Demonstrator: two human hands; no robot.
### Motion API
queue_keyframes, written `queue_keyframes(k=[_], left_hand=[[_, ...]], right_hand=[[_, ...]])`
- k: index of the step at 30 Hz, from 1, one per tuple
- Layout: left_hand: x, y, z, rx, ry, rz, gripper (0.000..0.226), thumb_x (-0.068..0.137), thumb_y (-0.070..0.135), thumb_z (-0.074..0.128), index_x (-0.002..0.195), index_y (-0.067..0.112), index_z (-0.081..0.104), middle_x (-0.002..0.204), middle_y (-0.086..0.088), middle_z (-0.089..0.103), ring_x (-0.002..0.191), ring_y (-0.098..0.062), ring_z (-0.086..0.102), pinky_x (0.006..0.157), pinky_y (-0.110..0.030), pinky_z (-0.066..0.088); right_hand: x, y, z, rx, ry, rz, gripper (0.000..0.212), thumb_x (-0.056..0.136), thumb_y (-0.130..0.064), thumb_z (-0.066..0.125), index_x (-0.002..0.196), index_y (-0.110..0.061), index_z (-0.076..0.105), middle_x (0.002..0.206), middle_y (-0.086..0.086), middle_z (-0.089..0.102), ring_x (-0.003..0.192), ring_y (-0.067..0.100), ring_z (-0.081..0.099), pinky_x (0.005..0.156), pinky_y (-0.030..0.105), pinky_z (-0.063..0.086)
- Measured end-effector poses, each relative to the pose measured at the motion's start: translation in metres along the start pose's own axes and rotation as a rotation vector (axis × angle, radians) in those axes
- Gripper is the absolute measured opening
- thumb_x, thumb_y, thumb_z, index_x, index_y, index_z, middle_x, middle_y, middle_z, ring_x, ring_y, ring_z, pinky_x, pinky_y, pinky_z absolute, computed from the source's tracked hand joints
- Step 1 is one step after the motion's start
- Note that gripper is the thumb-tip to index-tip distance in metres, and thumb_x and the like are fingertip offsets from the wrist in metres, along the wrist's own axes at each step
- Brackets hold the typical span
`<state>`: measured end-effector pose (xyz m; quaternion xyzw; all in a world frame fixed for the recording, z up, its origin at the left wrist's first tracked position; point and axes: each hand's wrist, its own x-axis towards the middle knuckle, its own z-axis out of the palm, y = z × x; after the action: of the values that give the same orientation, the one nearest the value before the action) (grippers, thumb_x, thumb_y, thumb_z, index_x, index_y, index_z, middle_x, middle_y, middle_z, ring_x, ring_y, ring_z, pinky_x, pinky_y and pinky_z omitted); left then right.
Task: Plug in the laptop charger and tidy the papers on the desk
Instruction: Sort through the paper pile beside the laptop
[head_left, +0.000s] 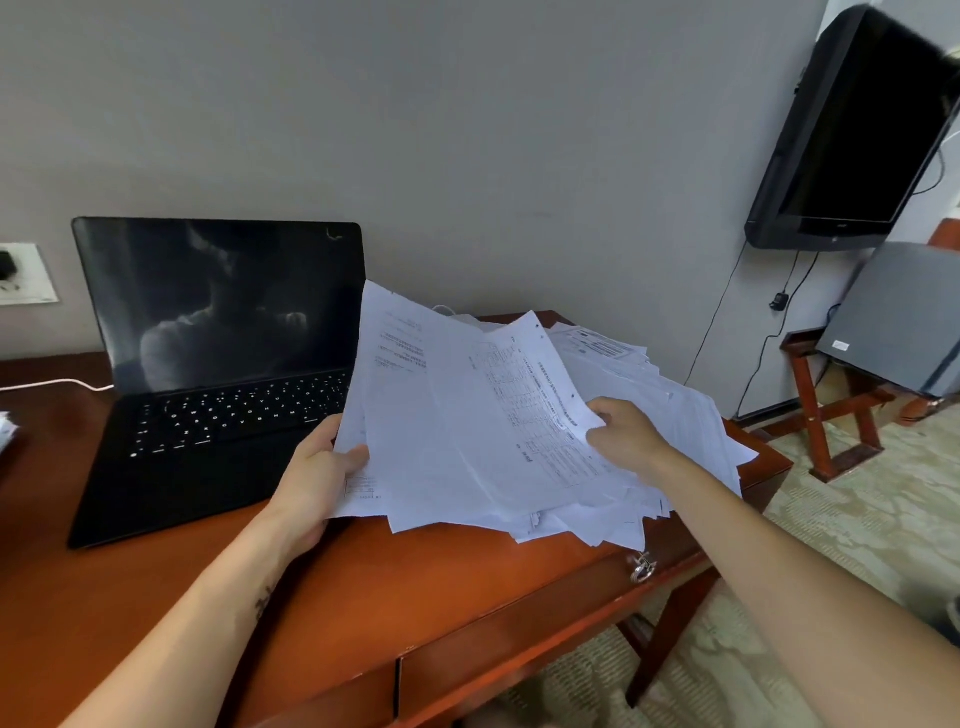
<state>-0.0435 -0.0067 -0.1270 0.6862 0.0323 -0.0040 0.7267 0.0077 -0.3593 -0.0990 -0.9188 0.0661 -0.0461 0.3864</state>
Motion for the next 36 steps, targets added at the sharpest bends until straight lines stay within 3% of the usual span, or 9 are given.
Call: queue_keyframes(k=[3, 5, 8, 13, 19, 23, 28, 32, 36], left_hand=[[0.001, 0.0, -0.001, 0.02, -0.031, -0.019, 0.036, 0.106, -0.001, 0.048, 0.13, 0.022, 0.063, 0.114, -0.007, 0.078, 0.103, -0.032, 0.076, 0.092, -0.052, 0.059], [-0.001, 0.001, -0.001, 0.047, -0.044, -0.013, 0.032, 0.107, 0.002, 0.048, 0.129, 0.021, 0.063, 0.113, -0.007, 0.079, 0.103, -0.032, 0.076, 0.093, -0.053, 0.058], [-0.005, 0.001, 0.001, 0.108, -0.066, 0.017, 0.025, 0.109, 0.009, 0.051, 0.128, 0.022, 0.062, 0.113, -0.004, 0.079, 0.1, -0.025, 0.077, 0.092, -0.048, 0.059], [-0.008, -0.001, 0.005, 0.284, -0.066, 0.112, 0.027, 0.106, 0.015, 0.059, 0.126, 0.031, 0.06, 0.11, 0.011, 0.077, 0.098, -0.013, 0.076, 0.086, -0.037, 0.061], [-0.007, -0.001, 0.007, 0.258, -0.067, 0.152, 0.029, 0.106, 0.012, 0.057, 0.127, 0.032, 0.06, 0.114, 0.006, 0.077, 0.099, -0.017, 0.077, 0.084, -0.039, 0.063], [-0.005, -0.001, 0.007, 0.218, -0.074, 0.152, 0.029, 0.106, 0.012, 0.056, 0.127, 0.032, 0.059, 0.112, 0.007, 0.078, 0.098, -0.018, 0.077, 0.077, -0.035, 0.064], [-0.003, -0.002, 0.006, 0.183, -0.071, 0.14, 0.03, 0.107, 0.012, 0.055, 0.13, 0.03, 0.058, 0.114, 0.005, 0.078, 0.099, -0.02, 0.077, 0.08, -0.038, 0.064], [0.0, -0.004, 0.005, 0.175, -0.041, 0.138, 0.028, 0.107, 0.012, 0.055, 0.129, 0.03, 0.059, 0.114, 0.005, 0.078, 0.099, -0.019, 0.077, 0.08, -0.037, 0.062], [0.002, -0.005, 0.005, 0.124, -0.018, 0.115, 0.027, 0.107, 0.012, 0.054, 0.129, 0.027, 0.06, 0.115, 0.002, 0.078, 0.102, -0.022, 0.077, 0.088, -0.045, 0.059]], right_hand=[[0.005, 0.008, -0.004, -0.18, 0.067, -0.01, 0.02, 0.086, -0.003, 0.05, 0.072, -0.017, 0.051, 0.073, -0.001, 0.055, 0.072, 0.023, 0.051, 0.064, 0.03, 0.036], [0.006, 0.005, -0.005, -0.413, 0.114, -0.041, 0.015, 0.089, -0.008, 0.048, 0.08, -0.02, 0.052, 0.074, -0.003, 0.053, 0.084, 0.026, 0.051, 0.077, 0.036, 0.041], [0.016, 0.002, -0.002, -0.634, 0.122, -0.128, 0.017, 0.092, -0.01, 0.042, 0.101, -0.017, 0.055, 0.088, 0.001, 0.057, 0.104, 0.029, 0.046, 0.094, 0.042, 0.034], [0.036, -0.001, 0.009, -0.614, 0.032, -0.221, 0.044, 0.093, -0.011, 0.04, 0.132, -0.026, 0.052, 0.115, 0.003, 0.059, 0.11, 0.024, 0.039, 0.101, 0.04, 0.027], [0.048, -0.008, 0.022, -0.424, -0.12, -0.268, 0.062, 0.093, -0.022, 0.05, 0.152, -0.036, 0.037, 0.143, -0.005, 0.034, 0.138, 0.019, 0.019, 0.113, 0.032, 0.016], [0.056, -0.015, 0.023, -0.352, -0.202, -0.239, 0.075, 0.087, -0.034, 0.058, 0.155, -0.04, 0.026, 0.157, -0.011, 0.022, 0.147, 0.021, 0.013, 0.117, 0.039, 0.017], [0.069, -0.022, 0.012, -0.439, -0.223, -0.265, 0.075, 0.083, -0.041, 0.065, 0.149, -0.043, 0.029, 0.141, -0.01, 0.038, 0.132, 0.021, 0.028, 0.105, 0.036, 0.029], [0.071, -0.02, 0.001, -0.253, -0.269, -0.269, 0.055, 0.085, -0.041, 0.069, 0.134, -0.047, 0.046, 0.133, -0.021, 0.05, 0.119, 0.01, 0.052, 0.098, 0.032, 0.045], [0.068, -0.01, -0.009, -0.148, -0.259, -0.265, 0.022, 0.093, -0.029, 0.069, 0.113, -0.022, 0.064, 0.11, -0.003, 0.065, 0.094, 0.013, 0.06, 0.075, 0.026, 0.043]])
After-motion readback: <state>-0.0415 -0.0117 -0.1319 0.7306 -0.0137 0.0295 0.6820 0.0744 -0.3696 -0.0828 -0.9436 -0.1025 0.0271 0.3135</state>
